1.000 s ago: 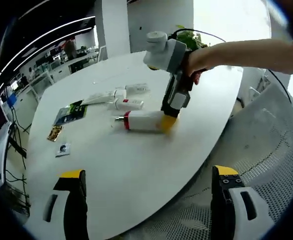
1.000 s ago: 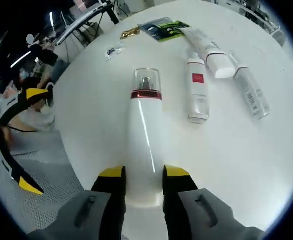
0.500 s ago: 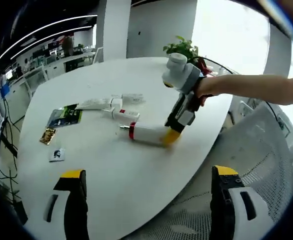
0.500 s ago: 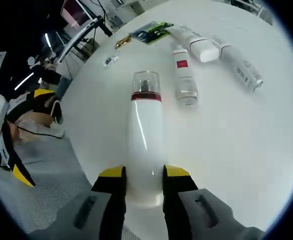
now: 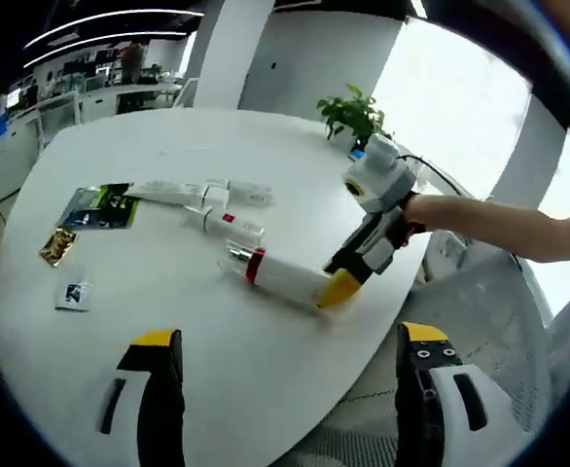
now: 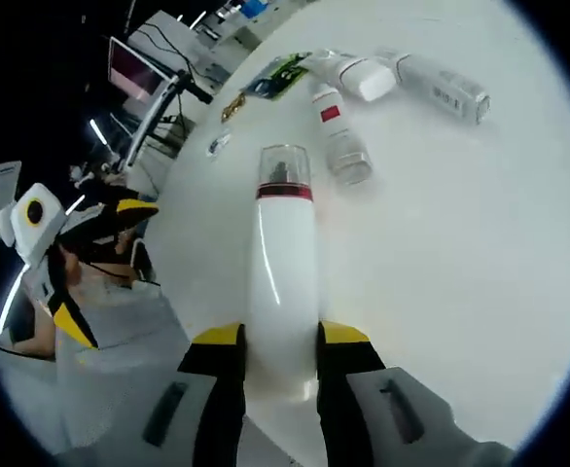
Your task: Arrange the skincare products in the storage area until every visible bottle or jar stands upright without overlapping.
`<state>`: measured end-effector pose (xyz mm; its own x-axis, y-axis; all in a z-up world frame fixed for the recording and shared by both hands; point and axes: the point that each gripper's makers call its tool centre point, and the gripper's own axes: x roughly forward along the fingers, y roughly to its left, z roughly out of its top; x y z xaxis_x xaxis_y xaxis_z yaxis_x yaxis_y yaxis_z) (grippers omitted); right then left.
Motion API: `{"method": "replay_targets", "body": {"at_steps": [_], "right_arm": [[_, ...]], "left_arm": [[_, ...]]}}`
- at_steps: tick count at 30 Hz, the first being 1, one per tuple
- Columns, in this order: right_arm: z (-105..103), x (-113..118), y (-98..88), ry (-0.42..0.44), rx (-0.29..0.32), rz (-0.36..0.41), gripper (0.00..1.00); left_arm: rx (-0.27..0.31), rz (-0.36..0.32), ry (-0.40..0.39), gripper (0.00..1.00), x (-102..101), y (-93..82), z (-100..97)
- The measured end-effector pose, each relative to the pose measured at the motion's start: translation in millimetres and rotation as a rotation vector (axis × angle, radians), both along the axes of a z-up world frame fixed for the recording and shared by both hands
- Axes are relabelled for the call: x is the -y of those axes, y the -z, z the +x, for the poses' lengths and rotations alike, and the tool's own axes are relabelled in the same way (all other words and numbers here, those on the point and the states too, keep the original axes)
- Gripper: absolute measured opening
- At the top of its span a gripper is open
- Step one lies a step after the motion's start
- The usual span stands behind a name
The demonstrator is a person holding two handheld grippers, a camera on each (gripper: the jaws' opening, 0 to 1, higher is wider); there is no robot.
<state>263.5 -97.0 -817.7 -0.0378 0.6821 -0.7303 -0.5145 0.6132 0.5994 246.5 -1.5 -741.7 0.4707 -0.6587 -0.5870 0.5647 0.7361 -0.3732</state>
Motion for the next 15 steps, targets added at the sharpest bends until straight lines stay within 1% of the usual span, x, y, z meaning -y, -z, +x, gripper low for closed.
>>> {"method": "replay_targets", "body": {"at_steps": [1, 2, 3, 4, 5, 8, 9, 13, 15], "right_arm": [[-1.9, -0.5, -1.3, 0.016, -0.015, 0.020, 0.27], [-3.5, -1.0, -1.8, 0.025, -0.025, 0.034, 0.27], [-4.3, -1.1, -2.8, 0.039, -0.031, 0.053, 0.27], [-4.4, -1.2, -2.6, 0.048, -0.036, 0.066, 0.27], [-5.8, -0.9, -3.3, 0.062, -0.052, 0.084, 0.27], [-5.1, -0.3, -3.4, 0.088, -0.073, 0.113, 0.27], [-5.0, -0.4, -4.2, 0.092, -0.078, 0.120, 0.27], [-3.0, -0.9, -8.8, 0.113, -0.101, 0.148, 0.27], [-1.9, -0.8, -10.5, 0.127, -0.115, 0.165, 0.27]], "left_arm": [[-0.011, -0.026, -0.004, 0.77, 0.5, 1.8, 3.9], [-0.010, -0.051, -0.013, 0.74, 2.0, 1.3, 7.4], [0.002, -0.081, -0.026, 0.70, 3.7, 0.0, 13.2], [0.012, -0.097, -0.019, 0.67, 5.4, -0.8, 15.3], [-0.004, -0.129, -0.041, 0.64, 8.0, -1.3, 18.1], [-0.035, -0.214, -0.055, 0.59, 13.8, -0.8, 25.9], [-0.044, -0.230, -0.056, 0.57, 16.9, -0.4, 25.8], [-0.120, -0.284, -0.094, 0.54, 21.1, 8.8, 34.1], [-0.134, -0.309, -0.106, 0.52, 22.2, 9.7, 39.2]]}}
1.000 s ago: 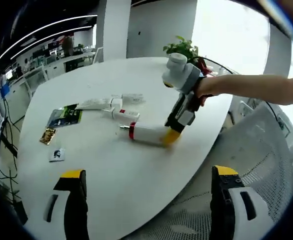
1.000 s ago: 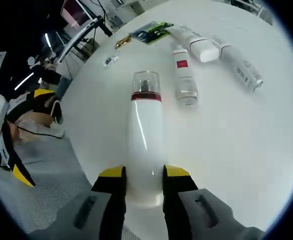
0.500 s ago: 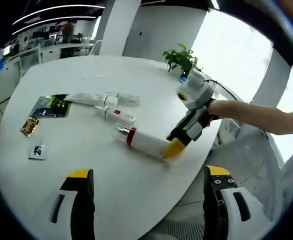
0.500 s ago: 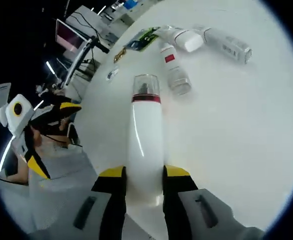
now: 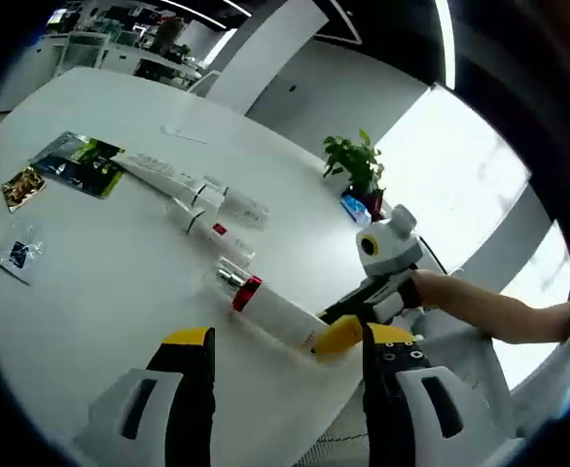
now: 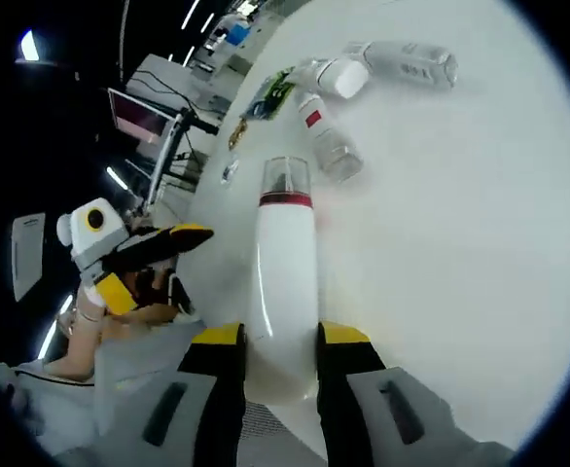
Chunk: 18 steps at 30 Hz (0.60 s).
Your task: Arrange the skincare products in the storage area until every visible bottle or jar stands upright without overlapping.
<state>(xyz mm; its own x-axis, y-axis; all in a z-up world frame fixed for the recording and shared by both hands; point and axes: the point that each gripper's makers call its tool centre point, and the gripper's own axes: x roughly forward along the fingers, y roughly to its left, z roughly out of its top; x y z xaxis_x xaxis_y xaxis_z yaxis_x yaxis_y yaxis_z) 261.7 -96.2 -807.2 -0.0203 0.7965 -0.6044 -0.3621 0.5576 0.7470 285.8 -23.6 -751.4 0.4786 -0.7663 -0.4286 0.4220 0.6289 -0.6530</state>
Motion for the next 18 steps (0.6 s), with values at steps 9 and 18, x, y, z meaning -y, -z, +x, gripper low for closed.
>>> {"method": "replay_targets", "body": {"at_steps": [9, 18], "right_arm": [[-3.2, -3.1, -2.7, 0.030, -0.070, 0.060, 0.27], [-8.4, -1.8, -9.6, 0.036, -0.150, 0.128, 0.27]], "left_arm": [[-0.107, -0.119, -0.048, 0.41, 10.9, 9.8, 13.2], [-0.211, -0.213, -0.053, 0.37, 17.9, 20.9, 9.3]]}}
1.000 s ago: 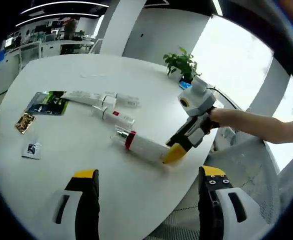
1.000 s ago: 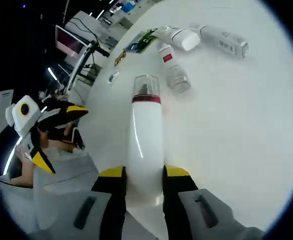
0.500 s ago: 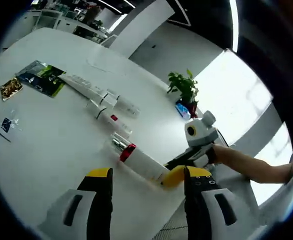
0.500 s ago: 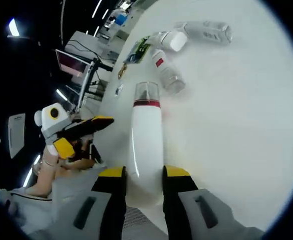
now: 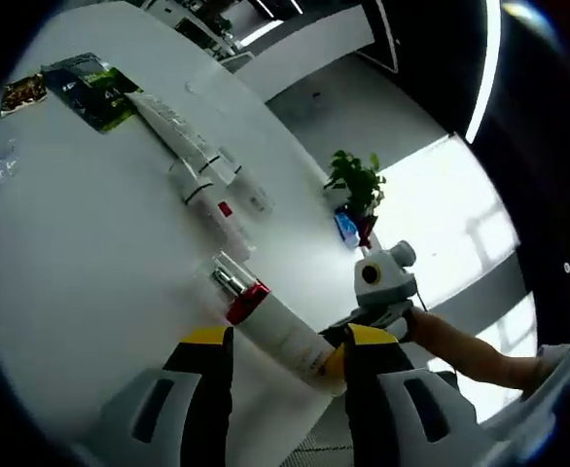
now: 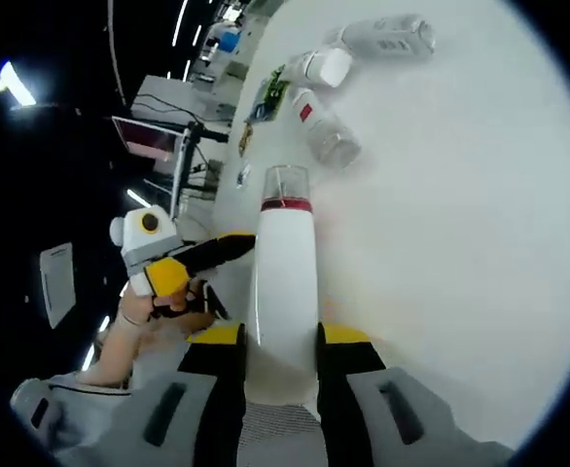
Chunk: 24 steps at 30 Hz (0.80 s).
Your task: Arrange the skincare products in the storage area until every visible bottle or jar stands upright without overlapping.
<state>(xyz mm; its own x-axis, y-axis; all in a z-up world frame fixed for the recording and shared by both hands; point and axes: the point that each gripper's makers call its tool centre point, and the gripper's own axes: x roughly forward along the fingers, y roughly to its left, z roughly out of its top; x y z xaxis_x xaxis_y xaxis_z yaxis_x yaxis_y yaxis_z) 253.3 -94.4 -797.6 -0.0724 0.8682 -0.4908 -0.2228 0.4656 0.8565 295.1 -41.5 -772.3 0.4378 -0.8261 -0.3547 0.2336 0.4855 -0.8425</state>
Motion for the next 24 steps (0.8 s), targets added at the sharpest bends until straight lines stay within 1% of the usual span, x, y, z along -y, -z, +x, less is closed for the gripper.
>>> {"method": "replay_targets", "body": {"at_steps": [2, 4, 6, 9, 12, 14, 15, 17, 18, 19, 20, 21, 24], "right_arm": [[0.7, 0.6, -0.7, 0.013, -0.021, 0.018, 0.27], [1.3, 2.0, -1.4, 0.018, -0.035, 0.031, 0.27], [2.0, 4.2, -1.8, 0.020, -0.043, 0.037, 0.27], [1.1, 4.5, -5.0, 0.034, -0.073, 0.063, 0.27], [-0.1, 5.0, -4.8, 0.035, -0.076, 0.071, 0.27], [-0.6, 4.3, -5.7, 0.051, -0.096, 0.093, 0.27], [-1.0, 2.7, -7.5, 0.068, -0.121, 0.117, 0.27], [-1.1, 2.7, -6.7, 0.076, -0.132, 0.127, 0.27], [-1.4, 2.5, -6.4, 0.073, -0.126, 0.125, 0.27], [-2.0, 1.7, -7.2, 0.076, -0.129, 0.130, 0.27], [-1.5, 1.4, -8.1, 0.085, -0.139, 0.143, 0.27], [-0.7, 0.7, -9.7, 0.100, -0.155, 0.159, 0.27], [-1.0, 0.4, -10.9, 0.105, -0.155, 0.169, 0.27]], "left_arm": [[-0.036, -0.029, 0.003, 0.36, 3.8, 0.9, -4.7], [-0.039, -0.033, 0.005, 0.36, 4.7, 2.5, -5.5], [-0.055, -0.045, 0.002, 0.36, 8.1, 3.0, -7.9], [-0.089, -0.072, -0.029, 0.35, 12.7, 5.4, -8.0], [-0.119, -0.102, -0.045, 0.34, 20.1, 5.5, -11.1], [-0.137, -0.114, -0.051, 0.34, 22.0, 7.7, -10.3], [-0.145, -0.121, -0.065, 0.34, 23.2, 9.1, -8.8], [-0.177, -0.158, -0.093, 0.33, 27.1, 7.1, -7.8], [-0.184, -0.187, -0.093, 0.34, 29.4, 4.2, -7.8], [-0.175, -0.168, -0.091, 0.34, 29.6, 8.6, -8.3], [-0.184, -0.165, -0.087, 0.33, 29.9, 10.5, -8.9], [-0.188, -0.166, -0.086, 0.33, 31.0, 11.6, -9.8], [-0.206, -0.192, -0.105, 0.33, 30.5, 12.0, -7.2]]}}
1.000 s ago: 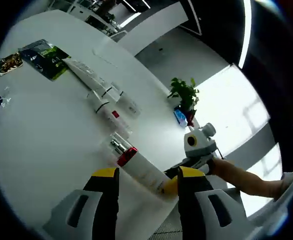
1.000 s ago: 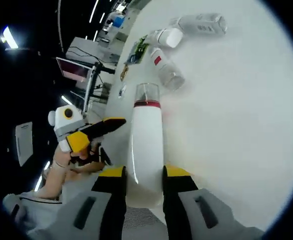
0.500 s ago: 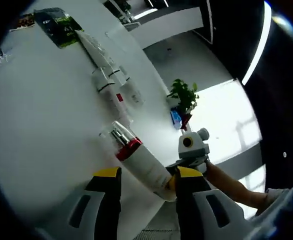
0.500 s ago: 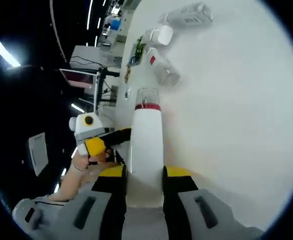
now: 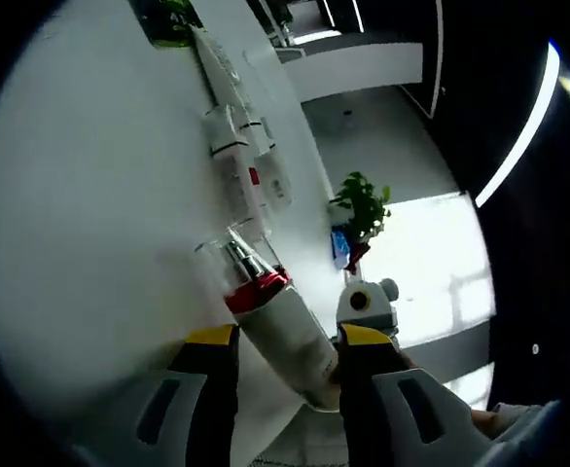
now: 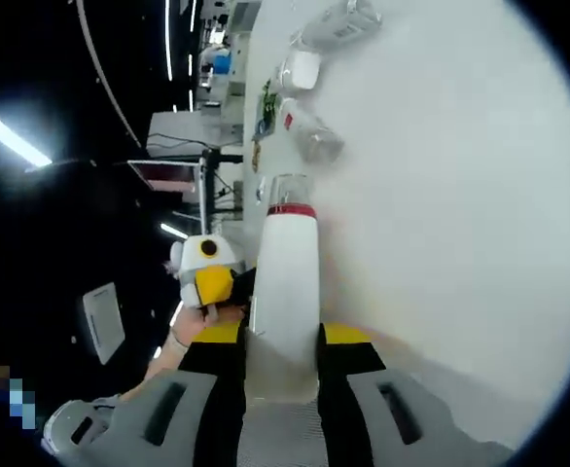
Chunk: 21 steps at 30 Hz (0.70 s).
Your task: Arrange the skincare products in the storage area until every visible bottle or jar stands upright without overlapping.
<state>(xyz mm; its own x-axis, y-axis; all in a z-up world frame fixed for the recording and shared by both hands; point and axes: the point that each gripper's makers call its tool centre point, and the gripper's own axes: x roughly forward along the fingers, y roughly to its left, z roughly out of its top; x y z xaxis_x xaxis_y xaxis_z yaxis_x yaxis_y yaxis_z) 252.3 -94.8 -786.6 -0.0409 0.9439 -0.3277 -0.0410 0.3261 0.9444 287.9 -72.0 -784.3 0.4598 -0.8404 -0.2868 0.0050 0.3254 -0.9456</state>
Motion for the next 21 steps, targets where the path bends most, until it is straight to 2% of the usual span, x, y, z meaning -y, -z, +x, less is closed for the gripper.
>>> {"method": "replay_targets", "body": {"at_steps": [5, 8, 14, 15, 16, 19, 21], "right_arm": [[-3.8, -3.6, -6.2, 0.012, -0.016, 0.049, 0.27], [-5.8, -6.3, -12.5, 0.006, -0.005, 0.072, 0.27], [-7.9, -8.1, -25.5, 0.004, 0.008, 0.129, 0.27], [-7.7, -8.1, -30.1, 0.017, -0.009, 0.159, 0.27], [-8.5, -5.8, -29.9, 0.015, -0.013, 0.162, 0.27], [-11.0, -5.5, -33.1, -0.034, 0.050, 0.135, 0.27], [-11.5, -6.8, -34.7, -0.033, 0.036, 0.139, 0.27]], "left_arm": [[-0.022, -0.035, -0.046, 0.31, -1.4, 1.2, 7.3], [-0.040, -0.090, -0.088, 0.29, -1.4, -2.1, 12.5], [-0.014, -0.153, -0.095, 0.25, -4.6, -12.5, 20.4], [-0.007, -0.168, -0.103, 0.25, -6.1, -15.7, 22.5], [0.006, -0.179, -0.108, 0.24, -7.7, -17.9, 25.0], [0.005, -0.190, -0.098, 0.24, -4.4, -21.0, 24.5], [-0.004, -0.198, -0.090, 0.24, -4.0, -21.2, 24.0]]}}
